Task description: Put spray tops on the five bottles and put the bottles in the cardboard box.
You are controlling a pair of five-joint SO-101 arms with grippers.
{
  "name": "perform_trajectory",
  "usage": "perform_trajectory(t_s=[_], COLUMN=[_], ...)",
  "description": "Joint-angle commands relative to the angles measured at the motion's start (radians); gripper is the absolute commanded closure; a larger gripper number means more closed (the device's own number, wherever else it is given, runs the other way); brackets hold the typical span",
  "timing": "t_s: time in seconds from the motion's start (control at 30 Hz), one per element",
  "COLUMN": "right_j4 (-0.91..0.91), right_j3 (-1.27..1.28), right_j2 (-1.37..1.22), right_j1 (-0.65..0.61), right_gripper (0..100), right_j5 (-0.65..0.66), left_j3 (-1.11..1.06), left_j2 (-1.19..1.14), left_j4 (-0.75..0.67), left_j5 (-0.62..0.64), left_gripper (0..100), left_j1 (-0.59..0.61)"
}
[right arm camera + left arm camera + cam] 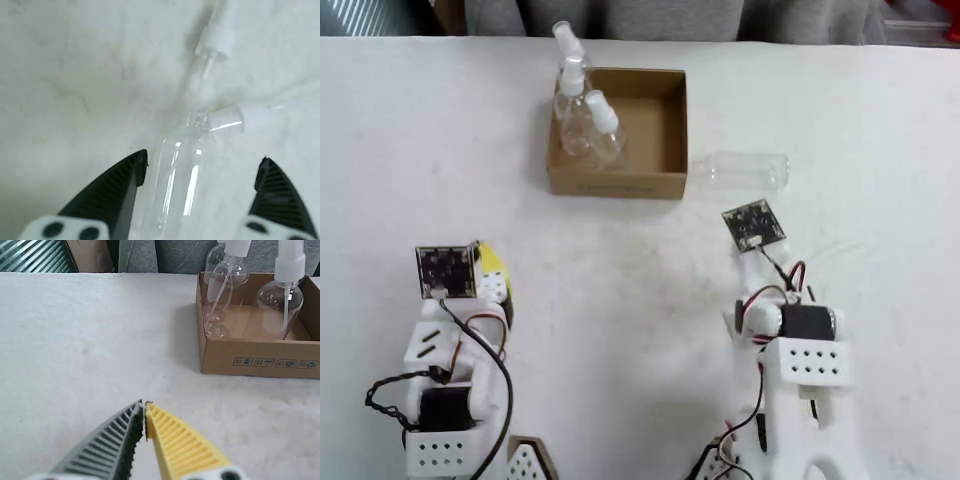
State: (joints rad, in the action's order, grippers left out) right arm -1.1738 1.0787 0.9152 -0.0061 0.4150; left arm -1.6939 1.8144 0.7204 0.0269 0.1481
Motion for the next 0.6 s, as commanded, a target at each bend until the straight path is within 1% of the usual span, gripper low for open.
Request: perform_trajectory(t_s=[0.0, 0.2, 0.37, 0.43, 0.57], right_j4=[-0.101, -0.216, -0.332, -0.355, -0.383], right_j3=[-0.107, -0.173, -0.302, -0.367, -0.47], right_j2=[-0.002, -0.036, -0.242, -0.329, -0.444], right_j1=[-0.002, -0.001, 0.022, 0.039, 0.061], right_gripper=[70.2, 70.2, 70.2, 70.2, 70.2], right_j5=[0.009, 0.009, 0.006, 0.008, 0.006], left_j3=[0.0, 0.0, 0.0, 0.0, 0.0], left_j2=[0.007, 0.007, 0.007, 0.007, 0.007], left_j4=[-0.017, 0.002, 0.015, 0.041, 0.046], left_j5=[-0.009, -0.009, -0.009, -0.009, -0.009], left_gripper=[98, 98, 98, 98, 98], left_j1=[-0.007, -0.007, -0.007, -0.01, -0.013])
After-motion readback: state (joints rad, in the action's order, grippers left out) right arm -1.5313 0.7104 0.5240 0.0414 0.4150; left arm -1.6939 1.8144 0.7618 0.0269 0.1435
